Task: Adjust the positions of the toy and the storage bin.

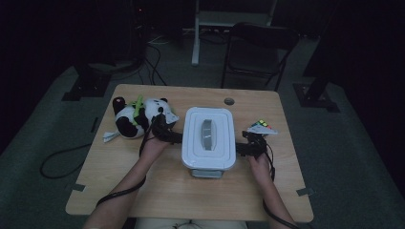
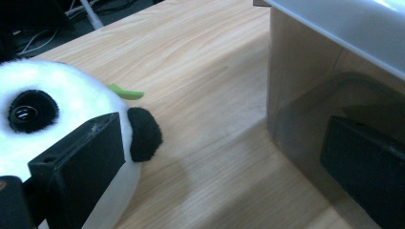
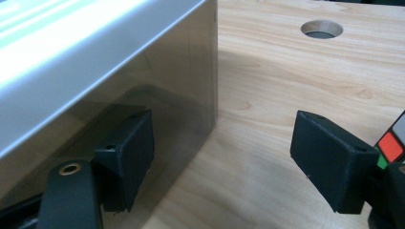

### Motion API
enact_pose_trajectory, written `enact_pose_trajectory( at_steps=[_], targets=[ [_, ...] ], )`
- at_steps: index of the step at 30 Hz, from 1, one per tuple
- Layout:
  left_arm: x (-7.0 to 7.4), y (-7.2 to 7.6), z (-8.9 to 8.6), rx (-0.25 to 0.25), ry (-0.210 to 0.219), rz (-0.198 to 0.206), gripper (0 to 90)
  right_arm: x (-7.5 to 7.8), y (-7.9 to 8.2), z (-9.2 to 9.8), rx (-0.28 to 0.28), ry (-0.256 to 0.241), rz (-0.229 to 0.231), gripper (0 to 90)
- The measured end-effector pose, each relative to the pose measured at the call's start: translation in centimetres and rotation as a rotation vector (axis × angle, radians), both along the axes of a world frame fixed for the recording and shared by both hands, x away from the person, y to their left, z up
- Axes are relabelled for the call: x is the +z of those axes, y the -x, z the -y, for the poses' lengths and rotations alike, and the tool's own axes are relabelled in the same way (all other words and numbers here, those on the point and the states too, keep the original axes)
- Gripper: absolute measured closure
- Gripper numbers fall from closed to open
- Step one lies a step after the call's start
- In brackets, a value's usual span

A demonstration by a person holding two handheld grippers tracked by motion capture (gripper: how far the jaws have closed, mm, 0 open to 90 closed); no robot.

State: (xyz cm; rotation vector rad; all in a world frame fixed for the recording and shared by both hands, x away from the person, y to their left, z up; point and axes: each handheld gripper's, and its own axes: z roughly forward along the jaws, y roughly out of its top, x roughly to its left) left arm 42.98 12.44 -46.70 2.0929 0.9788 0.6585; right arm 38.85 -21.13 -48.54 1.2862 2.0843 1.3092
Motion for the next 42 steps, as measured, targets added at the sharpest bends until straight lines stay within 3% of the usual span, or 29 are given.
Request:
enact_pose_trajectory(
  at_steps=[7,14,19,28,34,38,42],
  targets=[
    [0.4,1.2,-0.3,-0.014,-0.002,0.007,2.2,0.0,1.7,-0.4,0.025,0.025,0.005,23.1],
    [0.5,3.0,-0.5,-0.02,-0.031,0.023,2.2,0.1,3.0,-0.6,0.056,0.045,0.017,23.1],
    [0.2,4.5,-0.7,-0.022,-0.037,0.022,2.2,0.0,3.6,-0.5,0.081,0.013,0.005,23.2],
    [0.0,6.7,-0.5,-0.041,-0.038,0.036,2.2,0.0,4.8,0.1,0.106,0.006,0.012,23.1],
    [-0.7,6.9,-1.1,-0.035,0.023,0.034,2.1,-0.3,5.0,0.4,0.096,-0.004,0.02,20.5],
    [-1.7,7.2,-1.6,-0.063,0.054,0.004,2.0,-0.8,5.3,0.8,0.088,-0.005,0.055,14.0],
    [-2.3,7.5,-2.2,-0.064,0.06,0.001,2.0,-0.8,5.1,2.3,0.038,-0.023,0.082,13.6]
  ],
)
